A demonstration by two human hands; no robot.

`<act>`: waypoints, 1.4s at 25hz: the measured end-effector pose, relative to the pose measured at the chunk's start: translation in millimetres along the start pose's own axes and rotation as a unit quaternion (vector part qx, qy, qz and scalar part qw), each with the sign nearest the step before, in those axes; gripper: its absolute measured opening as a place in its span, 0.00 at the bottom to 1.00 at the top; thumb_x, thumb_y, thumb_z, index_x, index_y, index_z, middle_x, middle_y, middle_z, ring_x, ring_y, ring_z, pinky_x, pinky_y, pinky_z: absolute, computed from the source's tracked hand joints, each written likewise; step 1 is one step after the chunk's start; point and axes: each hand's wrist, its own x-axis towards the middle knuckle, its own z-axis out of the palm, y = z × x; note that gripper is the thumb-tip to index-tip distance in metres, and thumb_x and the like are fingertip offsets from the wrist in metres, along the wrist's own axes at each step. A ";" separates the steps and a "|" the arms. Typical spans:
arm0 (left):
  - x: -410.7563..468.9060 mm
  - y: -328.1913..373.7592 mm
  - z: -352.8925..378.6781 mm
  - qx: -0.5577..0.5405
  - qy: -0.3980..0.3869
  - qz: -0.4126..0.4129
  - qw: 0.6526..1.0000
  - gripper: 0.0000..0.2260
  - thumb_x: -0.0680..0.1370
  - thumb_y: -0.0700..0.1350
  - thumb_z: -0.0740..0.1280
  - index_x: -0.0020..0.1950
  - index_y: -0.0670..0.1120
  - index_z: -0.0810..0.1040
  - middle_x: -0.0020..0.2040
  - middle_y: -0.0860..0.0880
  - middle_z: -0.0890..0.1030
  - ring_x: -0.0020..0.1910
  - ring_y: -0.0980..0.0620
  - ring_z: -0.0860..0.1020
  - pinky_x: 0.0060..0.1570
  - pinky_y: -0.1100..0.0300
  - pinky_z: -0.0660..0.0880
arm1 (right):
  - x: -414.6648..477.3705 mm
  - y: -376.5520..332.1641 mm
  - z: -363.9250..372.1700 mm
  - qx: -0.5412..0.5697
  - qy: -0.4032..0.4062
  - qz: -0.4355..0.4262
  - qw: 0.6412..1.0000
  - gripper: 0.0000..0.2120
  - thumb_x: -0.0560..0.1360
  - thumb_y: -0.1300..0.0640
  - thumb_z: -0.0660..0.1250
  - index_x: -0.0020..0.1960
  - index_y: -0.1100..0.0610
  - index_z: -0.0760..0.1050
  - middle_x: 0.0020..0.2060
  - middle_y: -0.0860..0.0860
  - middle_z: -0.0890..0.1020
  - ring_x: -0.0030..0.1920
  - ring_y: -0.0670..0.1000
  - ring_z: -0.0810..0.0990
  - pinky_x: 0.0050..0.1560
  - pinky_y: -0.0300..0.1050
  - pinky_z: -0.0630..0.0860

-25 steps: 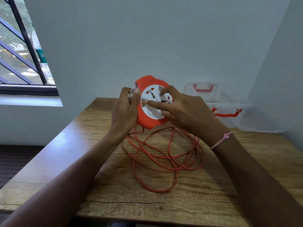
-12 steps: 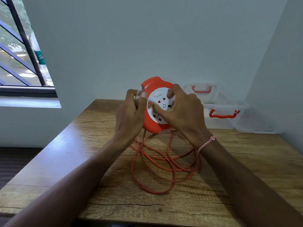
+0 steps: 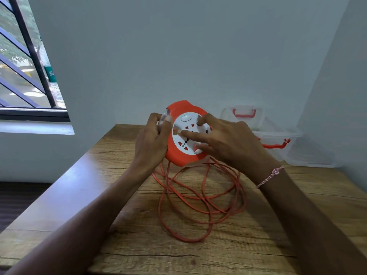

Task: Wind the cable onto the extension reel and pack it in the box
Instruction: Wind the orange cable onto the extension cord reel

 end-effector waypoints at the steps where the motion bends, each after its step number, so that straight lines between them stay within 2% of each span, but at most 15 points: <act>1: -1.1 0.6 0.7 0.005 0.001 0.003 1.000 0.16 0.83 0.64 0.58 0.55 0.53 0.74 0.44 0.49 0.86 0.40 0.50 0.87 0.40 0.37 0.85 | 0.8 -2.7 -0.5 0.004 0.017 0.011 1.000 0.23 0.78 0.45 0.71 0.71 0.37 0.73 0.57 0.54 0.82 0.38 0.54 0.83 0.29 0.40 0.61; 5: -5.5 3.9 3.6 0.030 0.019 0.024 0.999 0.16 0.80 0.68 0.56 0.50 0.58 0.72 0.41 0.47 0.84 0.38 0.47 0.85 0.38 0.37 0.83 | 1.9 -10.3 -4.4 0.027 0.063 0.056 0.996 0.24 0.74 0.37 0.70 0.68 0.41 0.77 0.45 0.50 0.85 0.34 0.55 0.82 0.31 0.40 0.64; 8: -8.3 4.0 6.8 0.052 0.034 0.047 0.997 0.16 0.81 0.68 0.55 0.49 0.57 0.71 0.39 0.45 0.83 0.37 0.45 0.84 0.36 0.37 0.81 | 7.5 -26.7 -0.9 0.113 0.069 0.188 0.973 0.30 0.71 0.28 0.66 0.65 0.46 0.76 0.38 0.49 0.85 0.36 0.54 0.84 0.31 0.44 0.75; 12: -9.9 3.5 10.1 0.051 0.038 0.053 0.997 0.16 0.83 0.65 0.57 0.53 0.54 0.72 0.41 0.49 0.84 0.37 0.51 0.86 0.37 0.40 0.84 | 18.1 -40.2 3.6 0.354 0.079 0.412 0.836 0.26 0.70 0.30 0.72 0.52 0.50 0.72 0.36 0.46 0.82 0.35 0.47 0.83 0.33 0.48 0.81; 13: -9.5 3.3 10.1 0.046 0.037 0.049 0.997 0.16 0.84 0.65 0.57 0.54 0.53 0.73 0.41 0.50 0.84 0.37 0.53 0.86 0.37 0.41 0.85 | 17.8 -38.6 1.9 0.358 0.083 0.414 0.833 0.25 0.70 0.30 0.72 0.52 0.49 0.72 0.36 0.45 0.82 0.34 0.45 0.83 0.34 0.47 0.81; 15: -7.7 2.7 8.8 0.037 0.037 0.038 0.998 0.18 0.83 0.66 0.56 0.54 0.52 0.73 0.40 0.50 0.84 0.37 0.53 0.86 0.36 0.42 0.85 | 11.5 -27.7 -1.1 0.278 0.101 0.322 0.899 0.23 0.74 0.32 0.68 0.56 0.49 0.73 0.35 0.45 0.83 0.32 0.44 0.82 0.33 0.46 0.80; 18: -4.5 0.6 4.4 0.032 0.042 0.026 0.998 0.20 0.82 0.67 0.56 0.55 0.52 0.73 0.42 0.48 0.85 0.38 0.51 0.87 0.37 0.40 0.85 | 3.1 -7.1 -5.3 0.127 0.056 0.094 0.986 0.20 0.80 0.38 0.65 0.70 0.44 0.72 0.57 0.49 0.81 0.38 0.50 0.82 0.30 0.43 0.76; 20: -2.8 -0.3 1.5 0.032 0.044 0.021 0.998 0.17 0.84 0.65 0.57 0.56 0.52 0.74 0.42 0.49 0.85 0.39 0.51 0.87 0.38 0.40 0.85 | 2.1 -1.0 -2.0 0.059 -0.002 0.029 0.998 0.22 0.81 0.40 0.63 0.75 0.37 0.65 0.65 0.53 0.78 0.39 0.52 0.83 0.28 0.40 0.70; 22: -2.3 0.2 1.1 0.045 0.039 0.024 0.998 0.15 0.85 0.62 0.57 0.55 0.52 0.74 0.41 0.49 0.85 0.38 0.52 0.87 0.37 0.41 0.85 | 2.1 0.1 2.2 0.028 0.003 0.007 1.000 0.24 0.81 0.40 0.65 0.75 0.36 0.66 0.62 0.54 0.81 0.37 0.55 0.84 0.29 0.39 0.67; 25: -6.7 4.0 5.6 0.074 0.049 0.044 0.995 0.16 0.85 0.62 0.56 0.53 0.51 0.73 0.38 0.47 0.84 0.35 0.51 0.84 0.36 0.42 0.83 | 2.1 -7.0 1.9 0.016 0.059 0.030 0.998 0.23 0.78 0.38 0.68 0.70 0.42 0.75 0.46 0.52 0.87 0.31 0.56 0.83 0.31 0.40 0.63; 28: -12.4 9.9 10.1 0.076 0.060 0.052 0.994 0.21 0.84 0.66 0.54 0.50 0.49 0.72 0.37 0.45 0.81 0.34 0.49 0.80 0.34 0.46 0.79 | 9.7 -25.9 1.0 0.067 0.094 0.177 0.977 0.29 0.73 0.29 0.64 0.63 0.50 0.78 0.33 0.51 0.84 0.30 0.55 0.81 0.31 0.41 0.66; 31: -14.6 10.8 12.5 0.075 0.065 0.051 0.994 0.22 0.83 0.67 0.54 0.50 0.49 0.72 0.37 0.48 0.81 0.36 0.49 0.82 0.34 0.46 0.79 | 20.5 -40.0 6.1 0.297 0.090 0.373 0.874 0.27 0.69 0.29 0.69 0.53 0.50 0.74 0.39 0.47 0.84 0.38 0.51 0.83 0.35 0.46 0.77; 33: -12.9 8.8 11.9 0.073 0.068 0.043 0.994 0.20 0.83 0.65 0.55 0.51 0.49 0.72 0.38 0.51 0.81 0.36 0.52 0.83 0.35 0.47 0.81 | 20.7 -34.3 3.9 0.380 0.085 0.411 0.824 0.24 0.70 0.31 0.72 0.51 0.49 0.74 0.43 0.45 0.84 0.40 0.46 0.83 0.37 0.41 0.77; 34: -11.3 7.6 11.3 0.069 0.066 0.038 0.995 0.19 0.83 0.65 0.55 0.52 0.50 0.73 0.38 0.51 0.82 0.37 0.52 0.84 0.35 0.47 0.82 | 16.5 -27.8 1.7 0.363 0.088 0.381 0.846 0.22 0.72 0.33 0.72 0.52 0.49 0.75 0.43 0.45 0.84 0.38 0.45 0.83 0.36 0.40 0.77; 35: -9.5 6.1 10.3 0.062 0.063 0.032 0.996 0.19 0.83 0.65 0.55 0.53 0.50 0.73 0.39 0.51 0.82 0.37 0.52 0.84 0.36 0.46 0.83 | 11.2 -20.1 0.2 0.307 0.094 0.319 0.891 0.19 0.75 0.36 0.71 0.55 0.49 0.76 0.43 0.45 0.83 0.37 0.45 0.81 0.36 0.42 0.78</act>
